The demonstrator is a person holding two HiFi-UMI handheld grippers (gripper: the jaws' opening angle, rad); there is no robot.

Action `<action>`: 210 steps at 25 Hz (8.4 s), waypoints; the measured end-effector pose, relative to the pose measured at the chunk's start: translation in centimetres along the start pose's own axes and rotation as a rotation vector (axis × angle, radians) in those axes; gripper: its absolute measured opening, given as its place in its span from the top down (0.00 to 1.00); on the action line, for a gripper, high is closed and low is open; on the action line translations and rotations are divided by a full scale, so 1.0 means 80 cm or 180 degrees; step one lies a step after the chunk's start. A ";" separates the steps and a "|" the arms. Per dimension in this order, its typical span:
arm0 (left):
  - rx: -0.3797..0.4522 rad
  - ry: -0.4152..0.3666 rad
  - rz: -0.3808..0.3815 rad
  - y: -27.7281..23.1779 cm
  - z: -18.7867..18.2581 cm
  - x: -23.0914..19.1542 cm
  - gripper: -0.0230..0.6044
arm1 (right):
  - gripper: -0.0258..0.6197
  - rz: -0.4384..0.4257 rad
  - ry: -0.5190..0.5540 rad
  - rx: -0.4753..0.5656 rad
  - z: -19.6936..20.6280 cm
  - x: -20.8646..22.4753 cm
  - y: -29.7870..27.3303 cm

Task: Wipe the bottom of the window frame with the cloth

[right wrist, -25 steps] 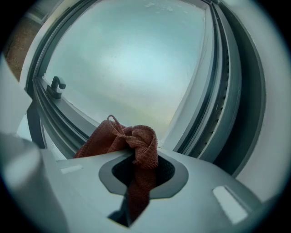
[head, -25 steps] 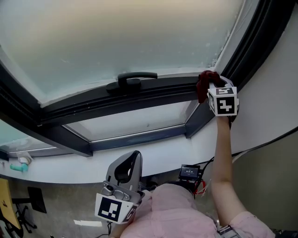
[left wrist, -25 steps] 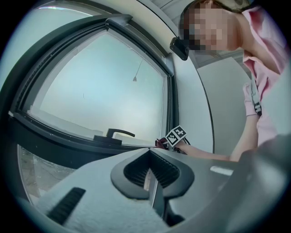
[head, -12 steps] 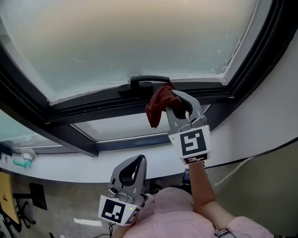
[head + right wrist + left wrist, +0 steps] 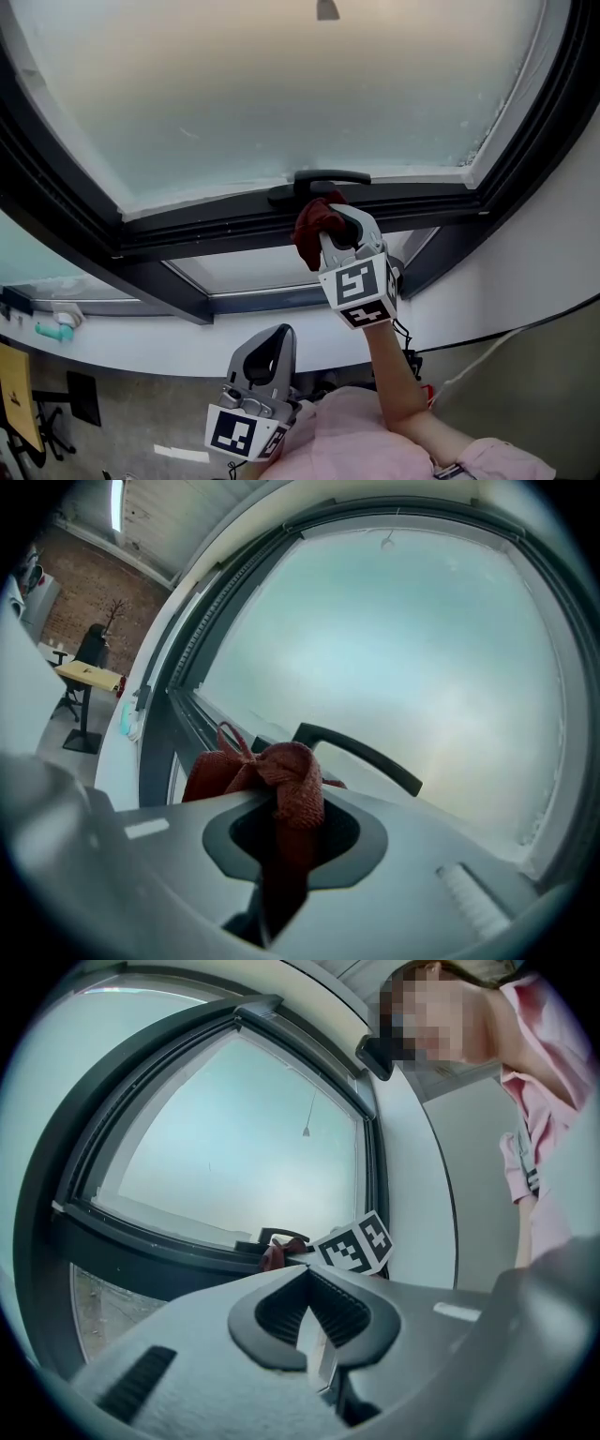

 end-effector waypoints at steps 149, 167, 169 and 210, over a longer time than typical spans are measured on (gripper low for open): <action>-0.0013 0.0069 -0.0019 -0.069 0.017 0.020 0.96 | 0.88 0.1843 -0.0890 -0.0387 0.170 0.282 0.166; -0.0174 0.0131 0.0124 -0.002 -0.004 -0.041 0.96 | 0.87 0.0388 -0.0744 0.0243 0.020 0.051 0.070; -0.0153 0.0130 0.0063 0.014 -0.008 -0.056 0.96 | 0.87 0.0303 -0.0678 0.0192 0.014 0.029 0.054; -0.0005 0.0342 -0.0175 0.074 -0.012 -0.173 0.96 | 0.87 0.0432 -0.0417 -0.0062 -0.003 -0.016 -0.007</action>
Point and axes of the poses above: the fingertips, and each gripper's own axes: y backward along the fingers, x to its right, z out of its underside, the point moved 4 cm from there along y, backward along the fingers, and after that the axes turned 6 degrees about -z, right-handed, at the moved point
